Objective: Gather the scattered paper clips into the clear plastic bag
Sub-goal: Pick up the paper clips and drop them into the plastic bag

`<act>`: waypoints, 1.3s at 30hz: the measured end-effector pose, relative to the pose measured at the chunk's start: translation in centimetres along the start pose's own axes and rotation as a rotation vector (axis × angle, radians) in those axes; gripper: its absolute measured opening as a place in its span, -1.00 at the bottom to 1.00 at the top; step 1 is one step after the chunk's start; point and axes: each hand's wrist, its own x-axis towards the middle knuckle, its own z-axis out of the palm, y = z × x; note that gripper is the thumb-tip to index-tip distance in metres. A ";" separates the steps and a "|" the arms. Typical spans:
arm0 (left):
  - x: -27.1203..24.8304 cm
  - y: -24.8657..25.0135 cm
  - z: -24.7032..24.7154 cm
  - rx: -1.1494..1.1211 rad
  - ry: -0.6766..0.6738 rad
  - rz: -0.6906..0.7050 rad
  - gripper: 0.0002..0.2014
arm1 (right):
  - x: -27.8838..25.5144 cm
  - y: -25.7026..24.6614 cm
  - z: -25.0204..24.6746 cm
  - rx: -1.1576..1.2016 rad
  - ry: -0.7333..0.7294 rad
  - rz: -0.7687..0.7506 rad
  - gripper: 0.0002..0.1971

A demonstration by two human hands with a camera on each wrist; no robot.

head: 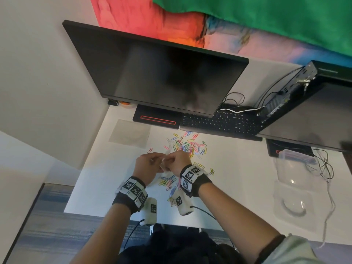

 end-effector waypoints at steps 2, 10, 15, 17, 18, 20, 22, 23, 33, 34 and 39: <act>0.0 0.0 0.2 -0.005 0.001 -0.004 -0.75 | -0.2 -0.1 0.0 -0.061 -0.024 -0.014 -0.84; 0.4 0.3 0.5 -0.010 -0.005 0.007 -0.81 | -1.0 0.9 -1.7 -0.135 -0.112 -0.246 -0.87; 1.0 -0.2 -0.3 0.004 0.021 0.026 -0.82 | -0.2 5.8 -5.4 0.032 0.123 -0.034 -0.76; 1.1 -0.4 -0.7 -0.005 0.024 0.035 -0.82 | 0.3 9.7 -7.2 -0.214 0.141 0.196 -0.46; 1.2 -0.6 -0.9 -0.009 0.024 0.036 -0.82 | 0.3 11.5 -7.5 -0.333 0.110 0.284 -0.31; 1.2 -0.9 -1.4 -0.019 0.035 0.033 -0.78 | 0.3 14.3 -6.8 -0.403 0.071 0.331 -0.19; 1.3 -1.1 -1.9 -0.039 0.050 0.016 -0.76 | 0.5 15.2 -5.0 -0.385 0.044 0.289 -0.18; 1.3 -1.2 -2.1 -0.052 0.056 0.009 -0.79 | 0.5 15.1 -3.9 -0.388 0.033 0.257 -0.20; 1.1 -1.7 -3.4 -0.090 0.067 0.010 -0.80 | -0.7 12.2 1.7 -1.023 -0.113 -0.192 -0.45; 1.0 -1.7 -3.3 -0.093 0.064 0.013 -0.79 | -0.6 12.0 1.8 -1.146 -0.127 -0.256 -0.49; 1.0 -2.0 -3.3 -0.102 0.068 0.012 -0.81 | 0.3 10.7 1.5 -1.285 -0.225 -0.335 -0.62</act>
